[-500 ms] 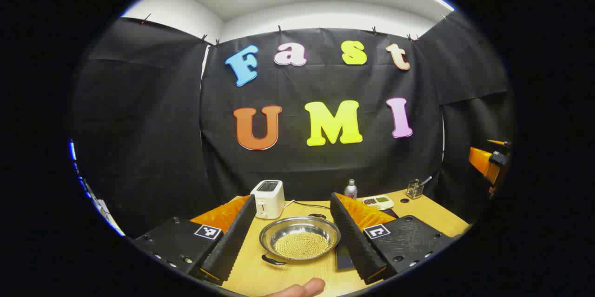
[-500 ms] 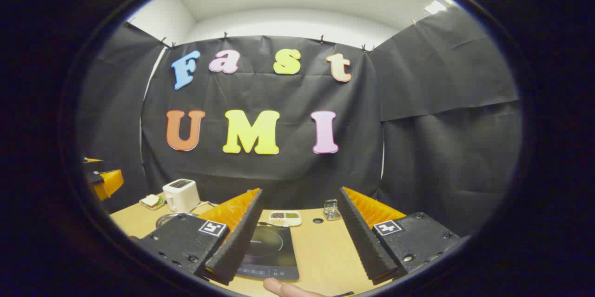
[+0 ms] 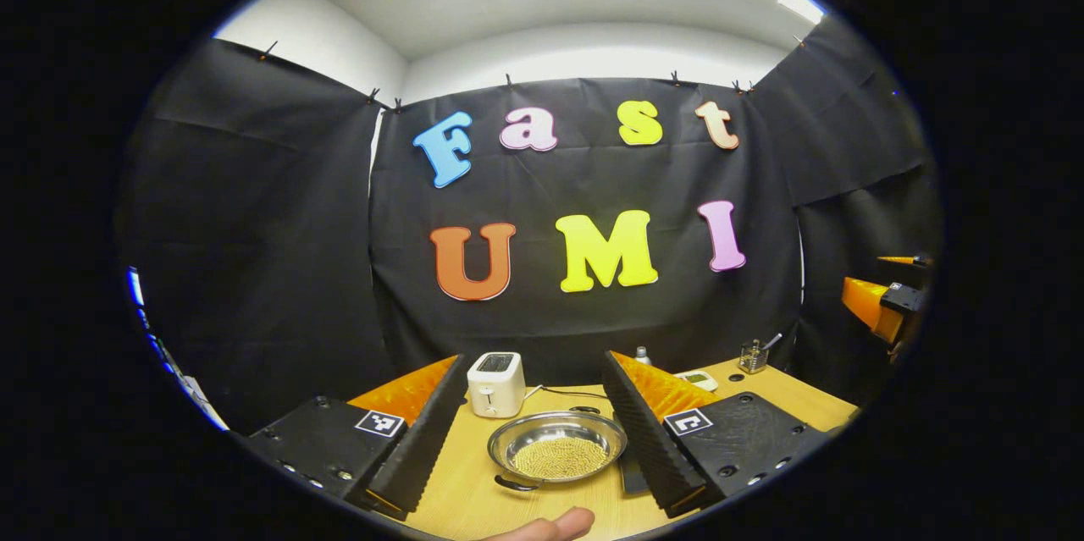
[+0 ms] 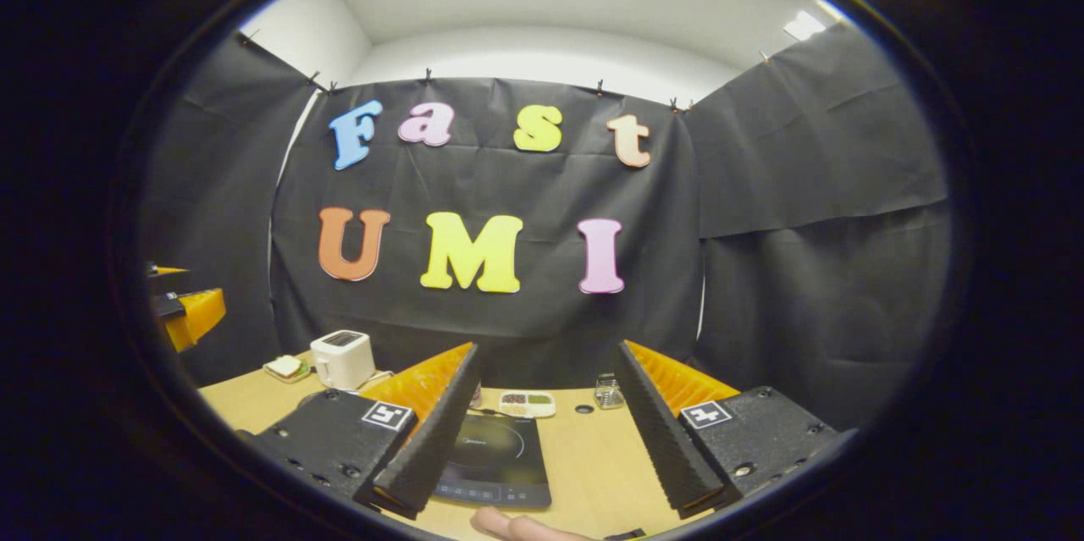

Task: First push the handle of the pot to place it horizontally, then grasp the pot with both hands and set it on the induction cooktop.

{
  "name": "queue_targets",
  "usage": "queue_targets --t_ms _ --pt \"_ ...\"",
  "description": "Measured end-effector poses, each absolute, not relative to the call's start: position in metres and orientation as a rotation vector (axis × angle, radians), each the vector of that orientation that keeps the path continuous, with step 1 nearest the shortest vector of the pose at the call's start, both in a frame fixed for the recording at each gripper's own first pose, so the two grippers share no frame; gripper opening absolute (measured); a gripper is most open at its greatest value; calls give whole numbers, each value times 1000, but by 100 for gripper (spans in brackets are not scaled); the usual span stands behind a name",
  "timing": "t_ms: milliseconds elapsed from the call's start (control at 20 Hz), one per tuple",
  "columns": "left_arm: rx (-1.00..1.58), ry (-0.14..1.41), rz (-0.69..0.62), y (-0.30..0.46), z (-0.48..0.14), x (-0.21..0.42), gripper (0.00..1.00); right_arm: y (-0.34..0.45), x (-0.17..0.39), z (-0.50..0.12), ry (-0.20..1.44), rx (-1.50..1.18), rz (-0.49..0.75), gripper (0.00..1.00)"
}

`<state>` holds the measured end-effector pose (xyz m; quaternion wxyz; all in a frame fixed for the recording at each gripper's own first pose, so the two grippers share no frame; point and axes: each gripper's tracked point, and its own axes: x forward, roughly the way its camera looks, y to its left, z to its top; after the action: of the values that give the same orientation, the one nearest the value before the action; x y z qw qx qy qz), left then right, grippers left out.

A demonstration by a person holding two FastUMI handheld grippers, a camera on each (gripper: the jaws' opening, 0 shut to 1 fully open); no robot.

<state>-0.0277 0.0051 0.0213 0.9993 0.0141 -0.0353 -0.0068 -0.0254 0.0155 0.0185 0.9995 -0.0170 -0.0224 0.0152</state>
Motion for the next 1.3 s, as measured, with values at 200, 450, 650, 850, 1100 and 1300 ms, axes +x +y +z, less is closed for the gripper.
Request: queue_targets --t_ms 200,450,650,850,1100,1300 --pt "21 -55 -16 -1 15 -25 96 17 -31 24 -84 -51 27 96" --pt "-11 -49 -9 -2 9 -17 96 16 -28 20 -83 -54 30 100" --pt "-43 -26 -32 -1 1 -8 75 16 -20 10 -55 -45 29 100" --pt "-106 51 -84 -3 -14 1 59 16 -17 11 -48 -52 29 100" --pt "-63 126 -68 10 -41 17 2 20 -14 14 -56 -64 40 100" --pt "-53 233 -88 14 -77 24 0 17 -14 15 -63 -70 34 100"
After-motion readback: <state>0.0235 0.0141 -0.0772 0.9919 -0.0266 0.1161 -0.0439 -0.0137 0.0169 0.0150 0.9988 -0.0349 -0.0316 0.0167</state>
